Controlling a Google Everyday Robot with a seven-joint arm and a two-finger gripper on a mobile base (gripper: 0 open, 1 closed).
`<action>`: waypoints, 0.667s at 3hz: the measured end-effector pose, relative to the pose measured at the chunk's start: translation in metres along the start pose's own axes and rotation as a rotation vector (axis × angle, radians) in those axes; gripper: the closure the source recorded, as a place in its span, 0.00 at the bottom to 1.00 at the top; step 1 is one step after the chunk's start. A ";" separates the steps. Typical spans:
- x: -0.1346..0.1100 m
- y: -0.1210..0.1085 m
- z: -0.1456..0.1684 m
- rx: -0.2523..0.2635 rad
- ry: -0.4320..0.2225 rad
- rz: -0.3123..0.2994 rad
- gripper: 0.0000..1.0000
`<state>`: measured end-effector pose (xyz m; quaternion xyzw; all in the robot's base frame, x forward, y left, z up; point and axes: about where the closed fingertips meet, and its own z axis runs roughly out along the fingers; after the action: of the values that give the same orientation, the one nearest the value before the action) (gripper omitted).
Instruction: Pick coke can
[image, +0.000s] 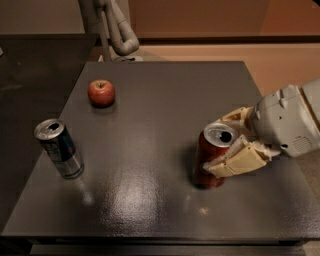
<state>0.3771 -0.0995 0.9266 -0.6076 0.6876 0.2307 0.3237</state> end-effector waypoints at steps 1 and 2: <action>-0.018 -0.015 -0.022 0.020 0.007 0.002 1.00; -0.033 -0.026 -0.041 0.040 -0.001 -0.003 1.00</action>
Offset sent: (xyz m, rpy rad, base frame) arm 0.0343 -0.0199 0.0847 0.0128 -0.0462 -0.0432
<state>0.3979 -0.1102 0.9811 -0.6019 0.6910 0.2165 0.3366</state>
